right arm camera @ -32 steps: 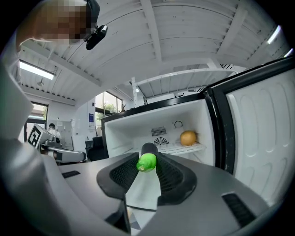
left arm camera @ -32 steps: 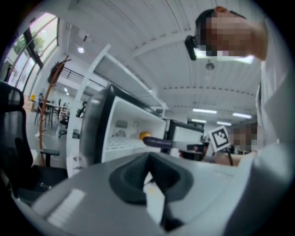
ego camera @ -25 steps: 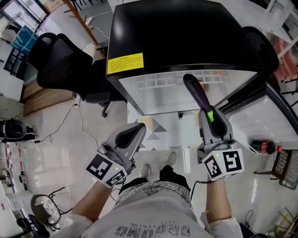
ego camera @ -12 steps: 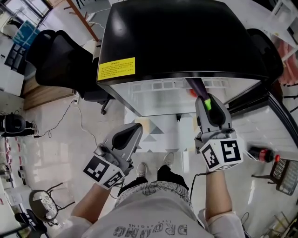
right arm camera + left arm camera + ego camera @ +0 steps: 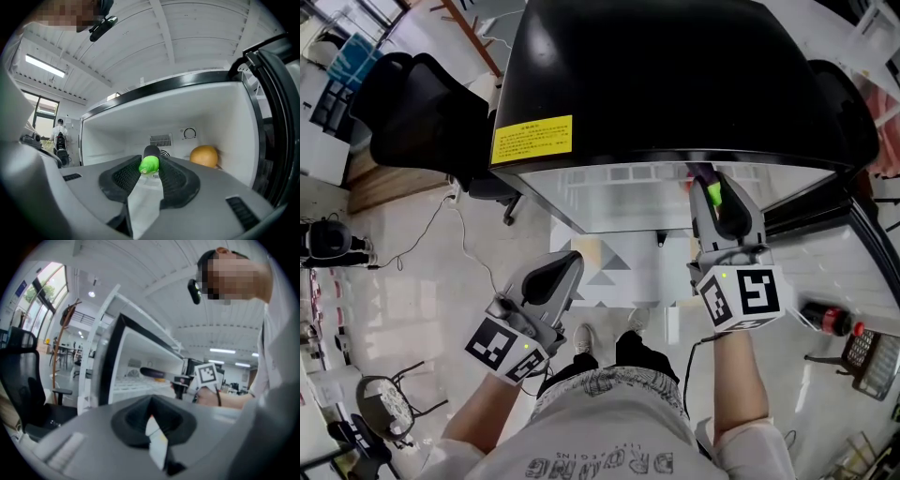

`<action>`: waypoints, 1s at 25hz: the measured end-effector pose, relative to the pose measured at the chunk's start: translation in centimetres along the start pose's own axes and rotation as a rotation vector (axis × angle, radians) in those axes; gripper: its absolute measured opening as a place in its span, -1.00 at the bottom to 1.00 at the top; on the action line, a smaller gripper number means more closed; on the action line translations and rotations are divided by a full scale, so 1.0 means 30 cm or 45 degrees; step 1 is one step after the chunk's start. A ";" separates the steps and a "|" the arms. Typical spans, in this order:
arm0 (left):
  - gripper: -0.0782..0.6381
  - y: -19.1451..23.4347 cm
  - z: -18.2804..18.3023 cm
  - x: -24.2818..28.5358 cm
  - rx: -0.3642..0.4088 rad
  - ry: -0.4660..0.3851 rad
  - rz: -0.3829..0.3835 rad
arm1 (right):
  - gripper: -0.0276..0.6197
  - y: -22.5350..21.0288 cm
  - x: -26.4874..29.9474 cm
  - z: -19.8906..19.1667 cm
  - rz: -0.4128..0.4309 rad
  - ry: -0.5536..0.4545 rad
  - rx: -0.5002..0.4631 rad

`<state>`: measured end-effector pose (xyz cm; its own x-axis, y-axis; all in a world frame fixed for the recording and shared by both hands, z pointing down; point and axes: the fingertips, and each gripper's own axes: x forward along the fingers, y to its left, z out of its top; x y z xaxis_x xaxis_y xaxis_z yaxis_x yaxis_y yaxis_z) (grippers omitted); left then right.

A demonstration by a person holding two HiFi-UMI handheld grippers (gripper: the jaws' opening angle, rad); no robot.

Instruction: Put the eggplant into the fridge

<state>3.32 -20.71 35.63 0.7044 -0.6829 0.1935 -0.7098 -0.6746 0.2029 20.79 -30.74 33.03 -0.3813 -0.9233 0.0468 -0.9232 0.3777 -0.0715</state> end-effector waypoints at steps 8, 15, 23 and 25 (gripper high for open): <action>-0.76 0.031 0.002 -0.011 -0.004 -0.001 0.040 | -0.57 -0.016 0.062 -0.003 -0.002 0.003 -0.058; -0.76 0.058 -0.008 -0.013 -0.014 -0.002 0.065 | -0.57 0.003 0.112 -0.010 -0.031 0.047 -0.237; -0.76 0.086 -0.014 -0.014 -0.033 -0.011 0.079 | -0.57 0.009 0.158 -0.047 -0.044 0.126 -0.292; -0.76 0.093 -0.019 -0.016 -0.040 -0.012 0.083 | -0.57 0.006 0.165 -0.055 -0.055 0.146 -0.308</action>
<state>1.02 -22.11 36.64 0.6567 -0.7276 0.1983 -0.7532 -0.6197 0.2206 18.66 -35.13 34.90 -0.3320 -0.9300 0.1578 -0.9181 0.3570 0.1724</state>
